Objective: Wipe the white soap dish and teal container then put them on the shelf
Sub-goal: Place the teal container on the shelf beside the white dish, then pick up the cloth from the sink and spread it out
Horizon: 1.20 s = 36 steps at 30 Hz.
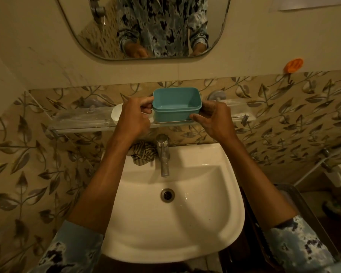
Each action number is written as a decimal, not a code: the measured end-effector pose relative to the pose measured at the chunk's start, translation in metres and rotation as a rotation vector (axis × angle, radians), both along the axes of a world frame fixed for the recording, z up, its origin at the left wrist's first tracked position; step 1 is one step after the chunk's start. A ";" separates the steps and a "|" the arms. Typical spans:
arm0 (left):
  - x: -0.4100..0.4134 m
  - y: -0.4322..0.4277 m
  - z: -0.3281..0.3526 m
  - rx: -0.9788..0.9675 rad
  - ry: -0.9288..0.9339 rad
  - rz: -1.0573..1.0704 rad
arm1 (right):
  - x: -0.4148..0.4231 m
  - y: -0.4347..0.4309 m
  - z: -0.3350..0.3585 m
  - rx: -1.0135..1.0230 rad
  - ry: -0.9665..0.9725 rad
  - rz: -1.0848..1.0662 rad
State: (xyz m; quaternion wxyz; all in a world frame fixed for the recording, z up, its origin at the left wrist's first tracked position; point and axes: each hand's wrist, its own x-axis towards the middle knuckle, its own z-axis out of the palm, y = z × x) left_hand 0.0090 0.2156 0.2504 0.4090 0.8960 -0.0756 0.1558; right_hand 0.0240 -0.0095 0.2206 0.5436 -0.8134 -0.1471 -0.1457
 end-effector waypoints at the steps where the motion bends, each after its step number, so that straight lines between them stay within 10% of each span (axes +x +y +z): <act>1: 0.000 0.001 0.000 0.001 0.005 -0.005 | 0.000 0.000 0.000 0.005 -0.006 0.001; 12: -0.051 0.019 -0.083 -0.246 -0.077 0.230 | -0.048 -0.005 -0.052 0.067 -0.215 -0.234; 19: -0.035 0.042 -0.190 0.084 0.386 0.295 | -0.091 0.000 -0.138 0.037 0.147 -0.174; 36: 0.024 0.049 -0.227 0.508 0.675 0.424 | -0.125 0.009 -0.178 0.025 0.474 -0.062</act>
